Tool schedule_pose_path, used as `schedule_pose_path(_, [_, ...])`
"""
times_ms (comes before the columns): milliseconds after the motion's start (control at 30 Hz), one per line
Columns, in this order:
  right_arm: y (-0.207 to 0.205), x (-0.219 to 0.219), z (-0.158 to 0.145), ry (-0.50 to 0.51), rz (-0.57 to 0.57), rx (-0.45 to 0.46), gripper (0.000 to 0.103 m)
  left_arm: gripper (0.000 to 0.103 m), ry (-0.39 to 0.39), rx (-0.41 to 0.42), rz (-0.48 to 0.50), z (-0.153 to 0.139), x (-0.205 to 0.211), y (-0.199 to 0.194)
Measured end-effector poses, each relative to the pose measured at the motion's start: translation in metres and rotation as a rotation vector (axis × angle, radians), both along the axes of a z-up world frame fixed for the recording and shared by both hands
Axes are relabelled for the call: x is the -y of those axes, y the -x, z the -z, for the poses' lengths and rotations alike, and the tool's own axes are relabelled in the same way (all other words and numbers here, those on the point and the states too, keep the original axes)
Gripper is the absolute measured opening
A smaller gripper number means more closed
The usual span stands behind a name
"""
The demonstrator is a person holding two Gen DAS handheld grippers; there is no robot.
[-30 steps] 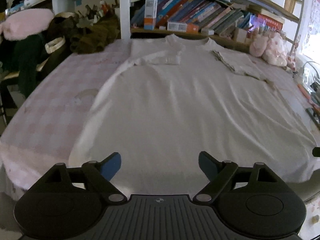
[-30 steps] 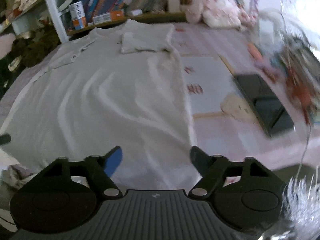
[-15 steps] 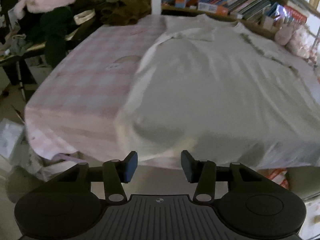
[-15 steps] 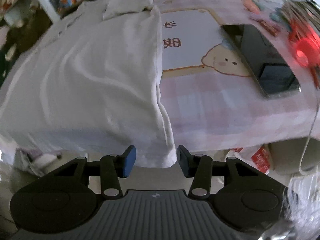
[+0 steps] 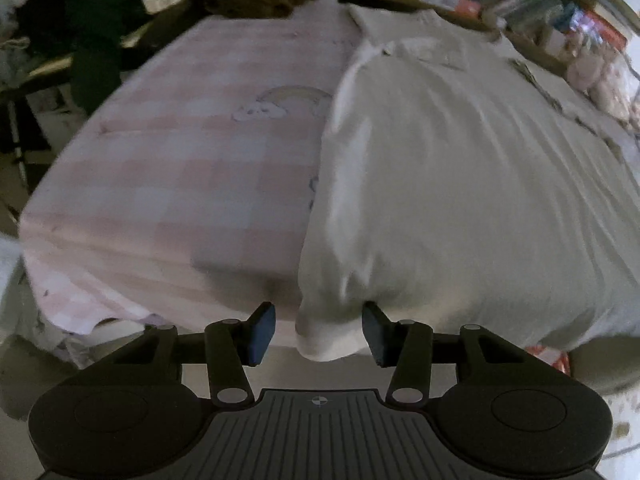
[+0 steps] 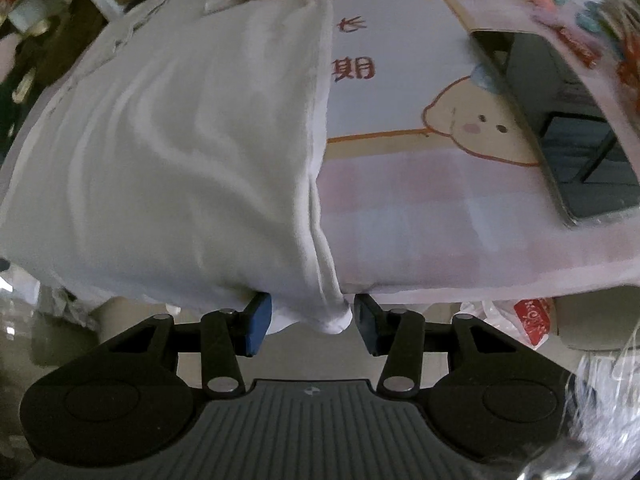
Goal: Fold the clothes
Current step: 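Grasp the shirt hem with the right gripper while the left gripper grasps the hem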
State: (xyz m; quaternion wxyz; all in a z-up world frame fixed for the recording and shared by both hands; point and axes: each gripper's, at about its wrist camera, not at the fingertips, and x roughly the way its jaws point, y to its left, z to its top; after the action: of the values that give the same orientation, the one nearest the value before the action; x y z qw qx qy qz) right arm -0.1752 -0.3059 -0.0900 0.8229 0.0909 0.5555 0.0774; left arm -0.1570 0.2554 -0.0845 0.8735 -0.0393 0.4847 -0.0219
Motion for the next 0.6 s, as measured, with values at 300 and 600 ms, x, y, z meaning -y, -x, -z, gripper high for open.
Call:
schedule_pose_path(300, [-0.008, 0.001, 0.004, -0.030, -0.020, -0.032, 0.035, 0.025, 0.143, -0.025, 0.038, 0.005, -0.015, -0.004])
schedule_pose_path(600, [0.022, 0.006, -0.021, -0.054, -0.018, 0.042, 0.005, 0.001, 0.226, 0.016, 0.094, -0.012, -0.029, 0.016])
